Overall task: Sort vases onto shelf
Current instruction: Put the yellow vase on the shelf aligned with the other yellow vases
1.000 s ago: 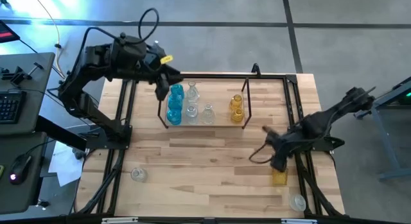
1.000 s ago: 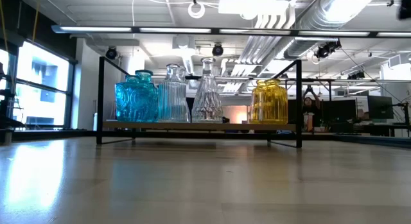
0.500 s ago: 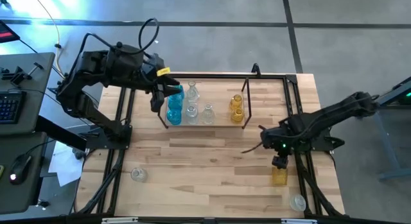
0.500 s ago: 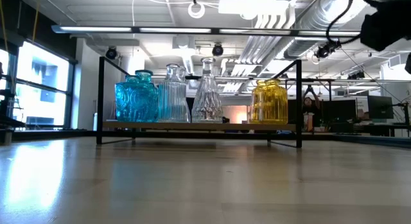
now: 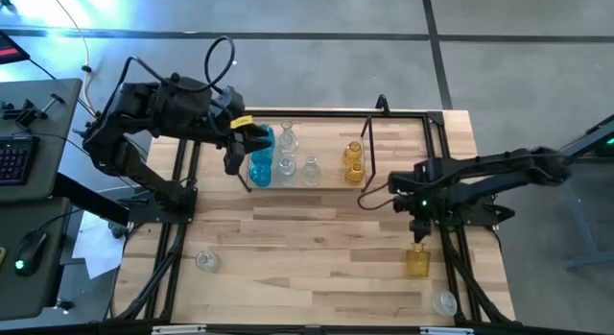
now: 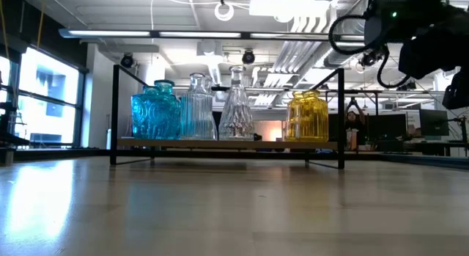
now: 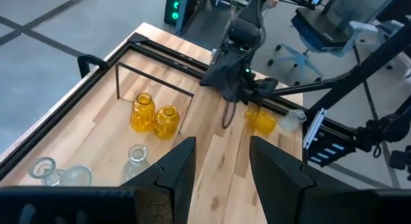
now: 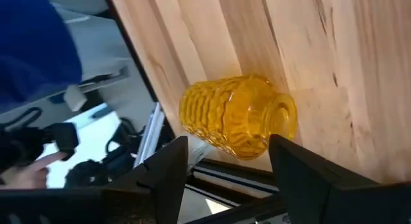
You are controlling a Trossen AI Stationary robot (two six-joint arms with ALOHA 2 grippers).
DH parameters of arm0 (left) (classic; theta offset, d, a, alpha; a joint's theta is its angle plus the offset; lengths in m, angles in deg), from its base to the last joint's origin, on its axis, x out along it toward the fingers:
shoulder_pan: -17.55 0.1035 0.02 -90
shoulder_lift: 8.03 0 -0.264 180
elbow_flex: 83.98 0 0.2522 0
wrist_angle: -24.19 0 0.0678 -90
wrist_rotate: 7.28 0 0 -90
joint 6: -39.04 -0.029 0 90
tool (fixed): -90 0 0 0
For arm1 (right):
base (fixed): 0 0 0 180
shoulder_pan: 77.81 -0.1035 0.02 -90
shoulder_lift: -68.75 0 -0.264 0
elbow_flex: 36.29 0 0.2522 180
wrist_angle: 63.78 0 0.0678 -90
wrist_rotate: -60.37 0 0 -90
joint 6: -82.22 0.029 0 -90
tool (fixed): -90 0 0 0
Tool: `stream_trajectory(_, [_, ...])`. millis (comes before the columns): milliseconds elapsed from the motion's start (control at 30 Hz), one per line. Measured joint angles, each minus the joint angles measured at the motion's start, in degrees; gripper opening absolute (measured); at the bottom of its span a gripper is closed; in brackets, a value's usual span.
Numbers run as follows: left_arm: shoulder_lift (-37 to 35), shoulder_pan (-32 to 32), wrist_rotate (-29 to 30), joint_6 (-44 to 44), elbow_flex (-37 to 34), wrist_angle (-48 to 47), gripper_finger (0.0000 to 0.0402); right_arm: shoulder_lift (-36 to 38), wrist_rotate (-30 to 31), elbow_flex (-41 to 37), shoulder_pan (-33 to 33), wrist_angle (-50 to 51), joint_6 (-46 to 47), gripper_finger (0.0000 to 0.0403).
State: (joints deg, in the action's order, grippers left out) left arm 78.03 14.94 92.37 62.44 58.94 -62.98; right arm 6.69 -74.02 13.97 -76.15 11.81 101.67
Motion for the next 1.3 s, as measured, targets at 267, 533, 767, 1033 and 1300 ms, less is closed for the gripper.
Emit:
stream_trajectory(267, [0.0, -1.82, 1.24, 1.02, 0.0, 0.0, 0.0135, 0.0, -5.22, -4.39, 5.5, -0.21, -6.54, 0.02])
stream_trajectory(533, [0.0, -2.23, 1.66, 1.04, 0.0, 0.0, 0.0135, -0.01, -7.48, -8.92, 7.97, -2.74, -8.75, 0.02])
stream_trajectory(767, [0.0, -2.2, 1.7, 1.04, 0.0, 0.0, 0.0136, 0.0, -5.51, -8.94, 8.1, -3.8, -7.43, 0.02])
stream_trajectory(1033, [0.0, -2.2, 1.69, 0.52, 0.0, 0.0, 0.0136, 0.0, -4.02, -8.94, 8.1, -5.49, -4.6, 0.02])
stream_trajectory(1300, [0.0, -2.2, 1.68, -0.55, 0.0, 0.0, 0.0136, 0.0, -3.99, -8.94, 8.08, -5.59, -3.71, 0.02])
